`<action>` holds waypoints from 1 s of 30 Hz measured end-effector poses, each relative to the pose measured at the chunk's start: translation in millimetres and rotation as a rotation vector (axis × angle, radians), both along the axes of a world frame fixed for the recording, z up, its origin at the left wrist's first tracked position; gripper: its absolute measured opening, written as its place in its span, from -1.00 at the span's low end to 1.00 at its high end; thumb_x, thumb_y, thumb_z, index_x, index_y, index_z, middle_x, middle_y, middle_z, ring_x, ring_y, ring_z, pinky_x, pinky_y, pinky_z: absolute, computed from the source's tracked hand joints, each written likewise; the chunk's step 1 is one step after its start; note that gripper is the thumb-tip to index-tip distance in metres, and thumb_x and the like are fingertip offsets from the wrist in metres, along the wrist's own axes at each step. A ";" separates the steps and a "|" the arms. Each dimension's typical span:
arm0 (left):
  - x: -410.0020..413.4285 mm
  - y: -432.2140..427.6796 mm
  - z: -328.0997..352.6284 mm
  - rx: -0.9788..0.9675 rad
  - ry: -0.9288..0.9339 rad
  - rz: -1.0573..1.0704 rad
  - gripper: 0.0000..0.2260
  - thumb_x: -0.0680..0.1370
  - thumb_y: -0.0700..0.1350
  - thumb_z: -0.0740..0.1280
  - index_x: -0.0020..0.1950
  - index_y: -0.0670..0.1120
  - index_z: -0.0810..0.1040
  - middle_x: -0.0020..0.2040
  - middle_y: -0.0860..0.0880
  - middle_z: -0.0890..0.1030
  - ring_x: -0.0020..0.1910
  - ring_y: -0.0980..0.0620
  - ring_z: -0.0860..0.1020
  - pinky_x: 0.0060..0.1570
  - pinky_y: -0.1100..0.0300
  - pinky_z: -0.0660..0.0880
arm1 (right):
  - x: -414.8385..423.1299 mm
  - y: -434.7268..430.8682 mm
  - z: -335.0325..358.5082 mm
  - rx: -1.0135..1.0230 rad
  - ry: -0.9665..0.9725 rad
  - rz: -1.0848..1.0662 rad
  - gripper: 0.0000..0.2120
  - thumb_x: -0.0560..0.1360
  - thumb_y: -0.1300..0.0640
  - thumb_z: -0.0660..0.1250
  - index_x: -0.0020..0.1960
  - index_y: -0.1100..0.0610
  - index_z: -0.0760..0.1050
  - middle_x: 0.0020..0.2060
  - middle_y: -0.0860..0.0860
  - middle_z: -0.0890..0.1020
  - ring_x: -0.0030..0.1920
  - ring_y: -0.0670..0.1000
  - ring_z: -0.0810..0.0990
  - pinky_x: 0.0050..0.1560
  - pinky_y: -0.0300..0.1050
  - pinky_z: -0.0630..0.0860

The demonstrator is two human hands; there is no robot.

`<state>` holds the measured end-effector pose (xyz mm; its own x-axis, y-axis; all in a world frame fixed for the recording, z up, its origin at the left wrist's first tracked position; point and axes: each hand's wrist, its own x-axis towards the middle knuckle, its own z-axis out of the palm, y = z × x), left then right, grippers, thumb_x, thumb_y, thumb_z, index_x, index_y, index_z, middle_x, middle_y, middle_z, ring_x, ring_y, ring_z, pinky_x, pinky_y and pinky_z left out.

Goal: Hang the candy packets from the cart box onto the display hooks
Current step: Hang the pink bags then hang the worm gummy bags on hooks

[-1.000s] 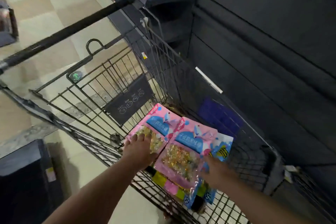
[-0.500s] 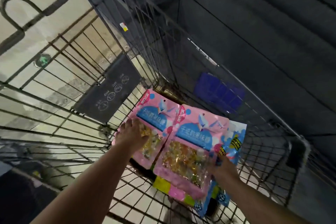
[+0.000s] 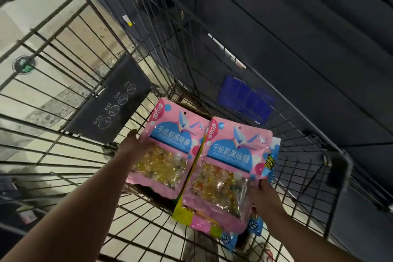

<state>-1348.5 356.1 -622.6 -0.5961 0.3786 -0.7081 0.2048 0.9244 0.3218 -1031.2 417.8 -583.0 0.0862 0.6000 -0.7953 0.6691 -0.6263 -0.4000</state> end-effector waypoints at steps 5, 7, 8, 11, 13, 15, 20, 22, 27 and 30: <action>16.4 -6.7 21.4 0.099 -0.229 -0.007 -0.73 0.47 -0.07 0.46 0.13 -0.11 0.60 -0.23 0.01 0.60 -0.25 0.11 0.52 -0.35 0.26 0.37 | -15.7 7.8 11.8 0.034 0.057 -0.006 -0.81 0.49 0.07 0.39 0.05 0.09 0.47 -0.09 0.03 0.61 -0.04 0.10 0.58 0.04 -0.02 0.53; 25.2 -10.4 21.6 0.108 -0.238 -0.012 -0.84 0.46 -0.10 0.47 -0.01 -0.06 0.56 -0.23 0.00 0.59 -0.25 0.08 0.54 -0.38 0.26 0.38 | -21.3 5.3 14.1 0.027 0.058 0.027 -0.63 0.42 0.11 0.45 0.20 0.11 0.48 0.02 0.05 0.63 0.01 0.10 0.61 0.08 0.00 0.55; 29.9 -12.3 21.8 0.111 -0.222 -0.019 -0.87 0.47 -0.12 0.46 -0.04 -0.04 0.54 -0.22 -0.01 0.59 -0.25 0.05 0.54 -0.39 0.26 0.39 | -23.3 3.3 15.3 0.026 0.062 0.045 -0.59 0.42 0.13 0.45 0.24 0.10 0.47 0.05 0.05 0.63 0.03 0.09 0.60 0.08 -0.04 0.54; 42.0 -16.4 26.3 0.141 -0.203 0.028 -0.93 0.50 -0.12 0.39 -0.05 -0.07 0.56 -0.24 -0.04 0.58 -0.31 0.05 0.50 -0.44 0.28 0.37 | -24.4 -2.1 22.1 0.045 0.092 0.099 -0.63 0.50 0.14 0.37 0.29 0.11 0.45 0.02 0.05 0.60 -0.04 0.04 0.56 -0.05 -0.18 0.42; 46.6 -20.2 32.6 0.176 -0.212 0.081 -0.94 0.51 -0.12 0.40 -0.07 -0.08 0.57 -0.29 -0.03 0.57 -0.43 0.09 0.44 -0.55 0.33 0.32 | -22.2 -4.0 30.6 0.081 0.110 0.110 -0.68 0.53 0.15 0.33 0.27 0.11 0.48 -0.03 0.03 0.59 -0.09 0.02 0.54 -0.11 -0.20 0.39; 48.7 -25.5 43.3 0.196 -0.204 0.110 -0.93 0.49 -0.16 0.41 -0.05 -0.11 0.60 -0.30 -0.06 0.59 -0.44 0.07 0.46 -0.56 0.34 0.36 | -17.8 -5.2 39.8 0.103 0.122 0.112 -0.73 0.54 0.14 0.32 0.23 0.12 0.51 -0.04 0.04 0.61 -0.11 0.01 0.54 -0.17 -0.20 0.38; 57.3 -35.0 81.0 0.316 -0.171 0.169 -0.89 0.45 -0.22 0.40 -0.04 -0.13 0.64 -0.22 -0.14 0.64 -0.27 -0.06 0.55 -0.28 0.21 0.46 | -0.2 -4.0 67.8 0.182 0.120 0.111 -0.86 0.54 0.08 0.32 0.05 0.11 0.54 -0.27 -0.02 0.58 -0.27 -0.06 0.51 -0.31 -0.21 0.37; 65.3 -36.6 101.1 0.353 -0.134 0.180 -0.85 0.42 -0.16 0.42 -0.02 -0.10 0.62 -0.20 -0.13 0.63 -0.28 -0.05 0.54 -0.33 0.25 0.40 | 10.3 -6.0 81.3 0.210 0.157 0.066 -0.91 0.53 0.10 0.34 0.01 0.09 0.53 -0.18 0.05 0.62 -0.23 -0.02 0.54 -0.25 -0.15 0.42; 92.8 -43.4 129.5 0.490 -0.221 0.243 -0.92 0.48 -0.25 0.42 -0.05 -0.15 0.61 -0.18 -0.09 0.65 -0.06 -0.18 0.63 -0.11 0.09 0.54 | 53.2 -22.4 117.0 0.270 0.281 -0.098 -0.90 0.52 0.08 0.36 -0.03 0.11 0.54 -0.14 0.08 0.65 -0.12 0.10 0.62 -0.13 -0.06 0.55; 124.1 -47.4 144.8 0.570 -0.241 0.161 -0.75 0.42 -0.20 0.48 0.09 -0.11 0.63 -0.02 -0.16 0.68 0.03 -0.19 0.63 0.07 -0.06 0.55 | 93.8 -40.4 138.2 0.324 0.341 -0.249 -0.98 0.52 0.18 0.35 -0.06 0.13 0.54 -0.12 0.13 0.67 -0.09 0.18 0.64 -0.06 0.07 0.59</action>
